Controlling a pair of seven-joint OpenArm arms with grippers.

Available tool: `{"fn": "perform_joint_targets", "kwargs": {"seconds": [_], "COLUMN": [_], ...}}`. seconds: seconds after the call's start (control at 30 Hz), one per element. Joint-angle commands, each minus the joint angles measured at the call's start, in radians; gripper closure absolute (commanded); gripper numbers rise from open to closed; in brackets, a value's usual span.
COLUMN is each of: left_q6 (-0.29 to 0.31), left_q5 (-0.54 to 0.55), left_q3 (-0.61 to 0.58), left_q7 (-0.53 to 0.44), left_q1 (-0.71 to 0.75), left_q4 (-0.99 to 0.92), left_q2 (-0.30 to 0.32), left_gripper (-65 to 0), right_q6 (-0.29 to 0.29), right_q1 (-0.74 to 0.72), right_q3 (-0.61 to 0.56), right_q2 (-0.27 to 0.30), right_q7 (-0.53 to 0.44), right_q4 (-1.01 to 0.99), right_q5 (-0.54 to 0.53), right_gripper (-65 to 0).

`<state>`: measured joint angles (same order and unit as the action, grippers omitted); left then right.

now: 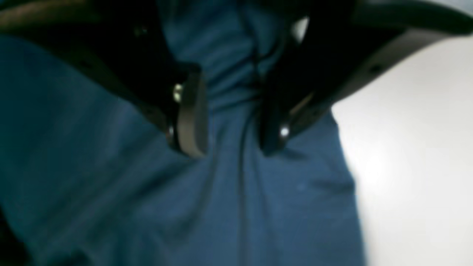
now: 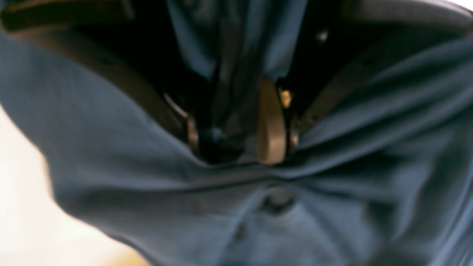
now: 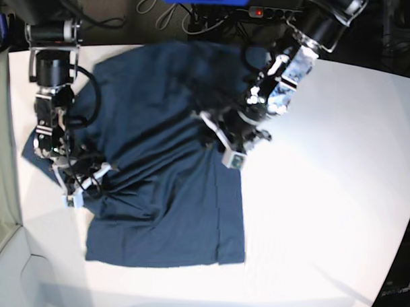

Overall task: Layout the t-shirt on the table in an organized manner, then fold the t-shirt properly
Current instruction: 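Pull the shirt hem with the left gripper to spread it out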

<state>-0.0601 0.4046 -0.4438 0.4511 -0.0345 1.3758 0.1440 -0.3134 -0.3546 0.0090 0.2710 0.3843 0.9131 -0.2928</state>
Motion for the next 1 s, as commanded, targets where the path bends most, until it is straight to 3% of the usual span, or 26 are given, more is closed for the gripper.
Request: {"fn": "perform_joint_targets", "kwargs": {"seconds": [0.0,0.2,0.37,0.43,0.63,0.87,0.97], "left_q6": [-0.001,-0.001,-0.001,-0.001,0.006,0.006,0.007], "left_q5": [0.001,-0.008,-0.009,-0.009,-0.009,-0.009,-0.009], "left_q3": [0.001,0.003,0.096,0.152,0.241,0.234,0.234], "left_q7": [0.008,0.058,0.051,0.050,0.036,-0.229,-0.348], "left_q1": [0.008,0.051,-0.008,-0.063,-0.313,-0.598,-0.684], "left_q4": [0.076,0.359,0.347,0.245,-0.148,-0.680,-0.899], "left_q2": [-0.001,0.024,0.022,-0.010,-0.140,-0.252,-0.280], "left_gripper": [-23.5,-23.5,-23.5,-23.5,-23.5,-23.5,-23.5], "right_q6": [0.010,0.010,0.013,0.013,0.013,0.013,0.013], "right_q1": [-0.041,-0.116,-0.068,-0.016,0.194,0.475,0.547], "right_q3": [0.004,0.009,0.039,0.084,0.164,0.156,0.156], "right_q2": [0.027,0.084,0.107,0.096,-0.026,-0.187,-0.218], "right_q7": [-0.032,-0.072,-0.048,-0.005,0.157,0.207,0.199], "right_q4": [-0.012,-0.052,0.130,0.252,0.613,0.858,0.864], "right_q5": [0.004,0.002,-0.001,-0.001,-0.001,0.000,0.002], "right_gripper": [-18.8,-18.8,-18.8,-18.8,-18.8,-18.8,-18.8]}}
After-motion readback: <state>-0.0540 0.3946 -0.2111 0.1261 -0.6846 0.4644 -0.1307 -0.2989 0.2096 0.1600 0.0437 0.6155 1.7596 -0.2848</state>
